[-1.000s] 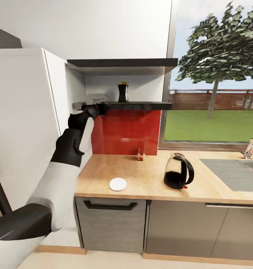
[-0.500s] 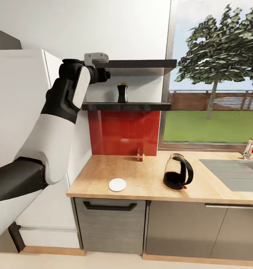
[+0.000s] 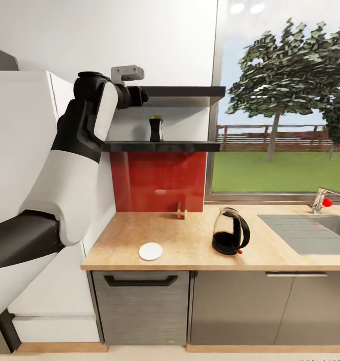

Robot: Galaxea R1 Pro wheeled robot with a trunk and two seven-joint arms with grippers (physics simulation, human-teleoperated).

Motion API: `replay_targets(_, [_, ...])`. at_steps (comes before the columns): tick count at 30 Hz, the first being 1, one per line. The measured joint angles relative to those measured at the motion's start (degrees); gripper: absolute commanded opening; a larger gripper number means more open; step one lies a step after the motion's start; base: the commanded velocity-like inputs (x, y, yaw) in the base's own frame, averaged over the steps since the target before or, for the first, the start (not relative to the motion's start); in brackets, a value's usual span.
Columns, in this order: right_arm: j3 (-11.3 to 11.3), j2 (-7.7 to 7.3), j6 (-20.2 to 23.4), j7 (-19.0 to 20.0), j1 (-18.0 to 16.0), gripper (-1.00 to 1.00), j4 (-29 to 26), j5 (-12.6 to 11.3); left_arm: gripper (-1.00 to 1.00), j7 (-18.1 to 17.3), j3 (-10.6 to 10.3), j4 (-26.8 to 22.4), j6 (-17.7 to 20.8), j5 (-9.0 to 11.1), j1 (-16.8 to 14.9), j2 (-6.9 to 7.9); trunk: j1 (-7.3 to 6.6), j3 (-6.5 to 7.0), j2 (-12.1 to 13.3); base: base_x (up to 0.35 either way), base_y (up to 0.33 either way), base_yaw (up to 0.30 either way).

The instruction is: Set up a coffee station on the kitchen countertop: keep the coffee maker on the countertop, move the bottle of coffee from the kitchen shelf to the counter next to the coffee maker, place a paper coffee filter on top of the coffee maker, put the saucer next to the coffee maker with the coffee cup on the saucer, and place the electric kettle next to the coffee maker.

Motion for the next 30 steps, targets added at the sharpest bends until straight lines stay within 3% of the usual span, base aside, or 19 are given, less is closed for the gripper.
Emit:
replay_targets(9, [0.07, -0.06, 0.13, 0.01, -0.01, 1.00, 0.01, 0.18, 1.00, 0.06, 0.54, 12.74, 0.07, -0.01, 0.00, 0.00, 0.01, 0.28, 0.01, 0.000, 0.000, -0.038])
replay_targets(22, [-0.04, -0.04, -0.09, 0.05, -0.05, 1.00, -0.12, 0.09, 1.00, -4.16, 0.46, 16.94, -4.13, 0.06, 4.21, 0.00, 0.01, 0.27, 0.00, 0.000, 0.000, 0.000])
replay_targets(30, [-0.10, -0.06, -0.06, 0.07, -0.22, 1.00, -0.14, 0.14, 1.00, -3.20, 0.43, 19.52, -6.70, 0.09, 6.81, 0.00, 0.01, 0.27, 0.00, 0.000, 0.000, 0.000])
